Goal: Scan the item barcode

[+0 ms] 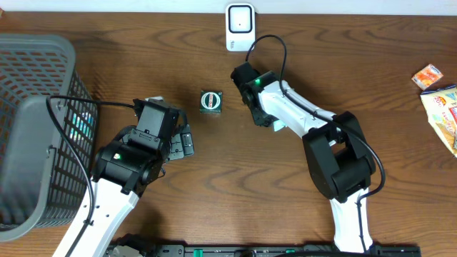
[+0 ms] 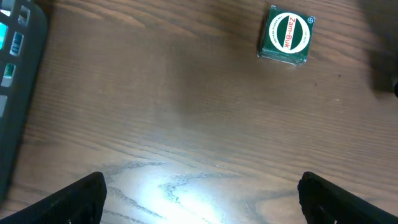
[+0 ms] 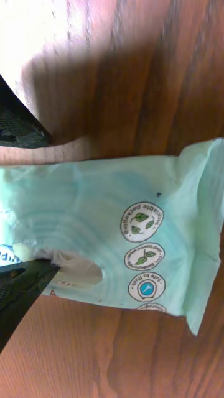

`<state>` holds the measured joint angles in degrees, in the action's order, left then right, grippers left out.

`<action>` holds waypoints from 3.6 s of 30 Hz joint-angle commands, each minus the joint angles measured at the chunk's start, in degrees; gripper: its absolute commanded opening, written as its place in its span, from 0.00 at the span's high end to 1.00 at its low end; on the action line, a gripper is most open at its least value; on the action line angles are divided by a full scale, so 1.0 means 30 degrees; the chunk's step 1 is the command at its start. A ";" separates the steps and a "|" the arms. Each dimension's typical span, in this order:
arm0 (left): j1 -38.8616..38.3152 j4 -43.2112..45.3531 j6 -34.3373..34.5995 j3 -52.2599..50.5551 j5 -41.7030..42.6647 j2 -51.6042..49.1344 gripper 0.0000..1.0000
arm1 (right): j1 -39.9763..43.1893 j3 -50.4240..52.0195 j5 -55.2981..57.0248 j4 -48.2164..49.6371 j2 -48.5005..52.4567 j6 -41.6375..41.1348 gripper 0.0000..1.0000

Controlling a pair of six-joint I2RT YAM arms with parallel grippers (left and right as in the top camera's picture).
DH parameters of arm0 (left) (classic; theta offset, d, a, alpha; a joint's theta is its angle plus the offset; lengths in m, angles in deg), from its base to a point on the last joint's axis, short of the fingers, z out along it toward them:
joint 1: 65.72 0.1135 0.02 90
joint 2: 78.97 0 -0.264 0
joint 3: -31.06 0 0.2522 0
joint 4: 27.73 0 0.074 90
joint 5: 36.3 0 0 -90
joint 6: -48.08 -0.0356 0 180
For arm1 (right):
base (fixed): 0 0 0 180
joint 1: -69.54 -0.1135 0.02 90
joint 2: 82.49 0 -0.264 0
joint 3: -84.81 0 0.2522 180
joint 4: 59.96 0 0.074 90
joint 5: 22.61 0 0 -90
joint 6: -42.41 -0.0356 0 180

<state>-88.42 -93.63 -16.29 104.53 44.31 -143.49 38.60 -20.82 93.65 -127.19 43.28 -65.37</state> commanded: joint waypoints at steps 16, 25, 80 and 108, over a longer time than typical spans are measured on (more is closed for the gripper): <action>0.0066 -0.0044 -0.0036 0.0080 -0.0321 -0.0073 0.02 | 0.1275 -0.0641 -0.3563 -0.1377 0.0153 0.0488 0.99; 0.0066 -0.0044 -0.0036 0.0080 -0.0321 -0.0073 0.02 | 0.3162 -0.3876 -1.3551 -0.2849 0.0153 0.3993 0.99; 0.0066 -0.0044 -0.0036 0.0080 -0.0313 -0.0073 0.03 | 1.0010 -0.0896 -1.7369 -0.3213 0.0153 0.6215 0.18; 0.0066 -0.0044 -0.0036 0.0080 -0.0321 -0.0073 0.02 | 0.8174 -0.0503 -2.8509 -0.0080 -0.1268 1.0418 0.99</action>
<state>-88.42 -93.63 -16.29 104.53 44.31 -143.49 62.58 -20.87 20.39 -128.39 43.28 -41.42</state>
